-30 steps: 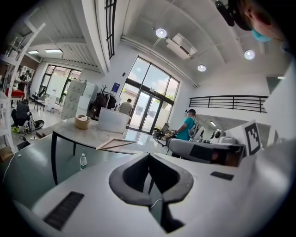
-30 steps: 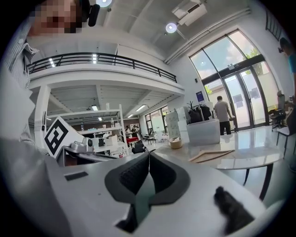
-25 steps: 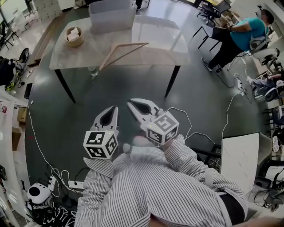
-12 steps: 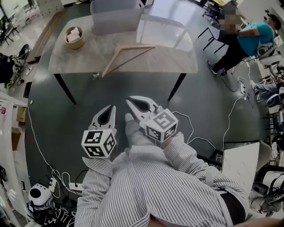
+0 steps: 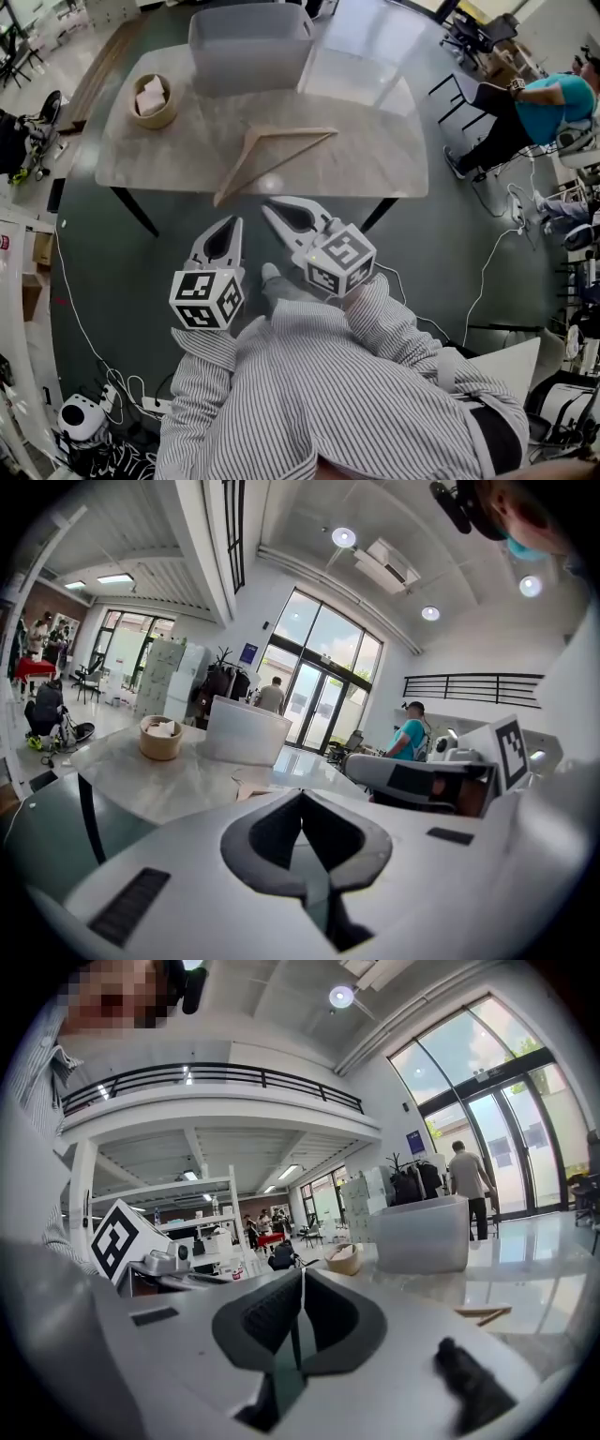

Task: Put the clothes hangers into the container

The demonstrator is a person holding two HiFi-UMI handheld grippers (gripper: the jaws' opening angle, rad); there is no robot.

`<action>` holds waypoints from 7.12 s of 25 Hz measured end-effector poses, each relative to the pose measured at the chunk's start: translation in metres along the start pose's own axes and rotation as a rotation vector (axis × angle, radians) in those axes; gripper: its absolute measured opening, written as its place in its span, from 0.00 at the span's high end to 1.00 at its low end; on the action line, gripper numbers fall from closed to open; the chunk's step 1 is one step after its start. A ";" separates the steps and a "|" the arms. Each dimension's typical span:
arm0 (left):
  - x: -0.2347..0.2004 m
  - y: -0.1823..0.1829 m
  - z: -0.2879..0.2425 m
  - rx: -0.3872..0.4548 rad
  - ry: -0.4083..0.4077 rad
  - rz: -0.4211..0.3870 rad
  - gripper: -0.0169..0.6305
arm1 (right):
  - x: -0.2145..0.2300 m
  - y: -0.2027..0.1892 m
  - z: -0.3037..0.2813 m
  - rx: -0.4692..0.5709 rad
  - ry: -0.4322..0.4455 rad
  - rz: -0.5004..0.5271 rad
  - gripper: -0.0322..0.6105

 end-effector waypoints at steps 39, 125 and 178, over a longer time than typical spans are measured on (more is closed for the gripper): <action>-0.079 0.053 -0.103 -0.032 0.089 0.068 0.96 | 0.094 0.019 -0.112 -0.091 0.125 -0.042 0.92; -0.176 -0.124 -0.110 -0.270 0.186 0.472 0.96 | 0.076 -0.193 -0.213 -0.836 0.363 0.821 0.72; -0.169 -0.058 -0.088 -0.165 0.162 0.385 0.96 | 0.061 -0.137 -0.210 -0.693 0.244 0.992 0.89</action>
Point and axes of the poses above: the fingertips, and each gripper's own axes: z backward along the fingers, x to its right, y out of its top, the point moved 5 cm from there along z, backward along the fingers, and after that the axes turned 2 degrees about y, right-handed, at the moved point
